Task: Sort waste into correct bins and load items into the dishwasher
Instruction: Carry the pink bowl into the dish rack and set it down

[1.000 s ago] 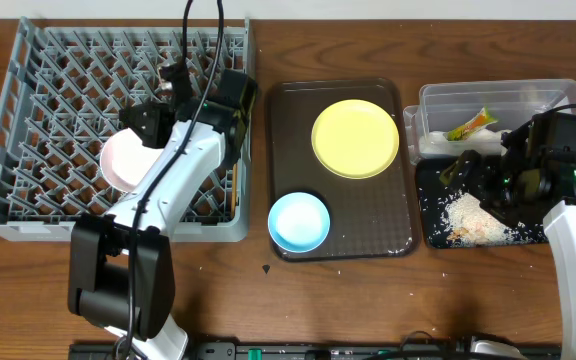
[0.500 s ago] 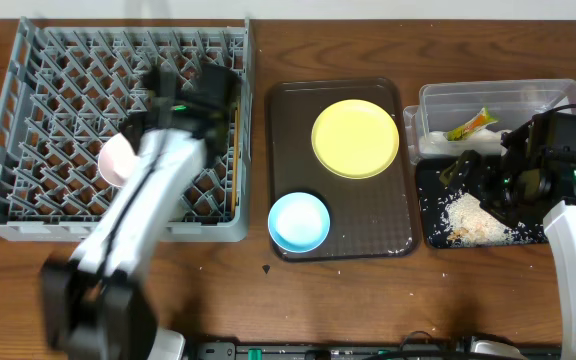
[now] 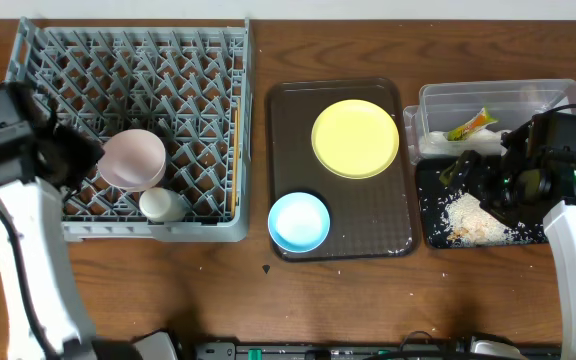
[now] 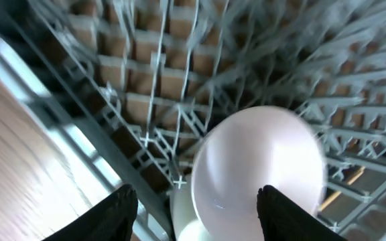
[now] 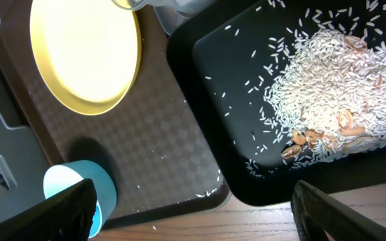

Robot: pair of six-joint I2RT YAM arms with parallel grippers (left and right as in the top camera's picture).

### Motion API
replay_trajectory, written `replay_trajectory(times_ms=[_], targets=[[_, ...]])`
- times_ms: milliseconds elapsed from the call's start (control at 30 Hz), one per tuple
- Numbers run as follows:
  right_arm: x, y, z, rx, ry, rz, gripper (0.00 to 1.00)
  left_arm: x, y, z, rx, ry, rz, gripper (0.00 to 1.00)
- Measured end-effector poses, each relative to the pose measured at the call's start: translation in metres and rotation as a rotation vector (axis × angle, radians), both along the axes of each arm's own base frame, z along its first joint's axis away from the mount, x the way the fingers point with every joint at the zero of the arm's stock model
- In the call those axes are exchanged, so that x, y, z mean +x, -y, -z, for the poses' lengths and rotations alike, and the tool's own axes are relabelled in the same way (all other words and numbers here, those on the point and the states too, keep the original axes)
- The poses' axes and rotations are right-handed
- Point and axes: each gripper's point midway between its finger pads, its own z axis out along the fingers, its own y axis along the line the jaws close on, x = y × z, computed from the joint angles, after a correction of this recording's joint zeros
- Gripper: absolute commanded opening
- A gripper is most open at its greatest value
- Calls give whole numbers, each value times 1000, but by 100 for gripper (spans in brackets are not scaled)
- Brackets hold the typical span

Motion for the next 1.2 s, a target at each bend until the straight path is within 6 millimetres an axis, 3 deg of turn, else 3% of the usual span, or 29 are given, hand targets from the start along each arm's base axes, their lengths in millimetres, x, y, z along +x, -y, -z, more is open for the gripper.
replay_trajectory(times_ms=[167, 300, 567, 633, 700, 733, 967, 1033, 1200], targets=[[0, 0, 0, 1, -1, 0, 91, 11, 8, 45, -221, -57, 39, 57], [-1, 0, 0, 0, -2, 0, 91, 18, 20, 67, -316, -94, 80, 42], [-1, 0, 0, 1, -2, 0, 91, 20, 29, 86, -395, -135, 96, 19], [-1, 0, 0, 1, -2, 0, 91, 18, 29, 86, -395, -141, 97, 19], [-1, 0, 0, 1, -2, 0, 91, 18, 28, 86, -391, -145, 100, 37], [-1, 0, 0, 1, -2, 0, 91, 17, 28, 86, -388, -147, 103, 40], [-1, 0, 0, 1, -3, 0, 91, 7, 22, 97, -343, -197, 90, 39], [-1, 0, 0, 1, -3, 0, 91, 4, 22, 104, -336, -209, 88, 35], [-1, 0, 0, 1, -3, 0, 91, 3, 24, 113, -318, -223, 96, 8]])
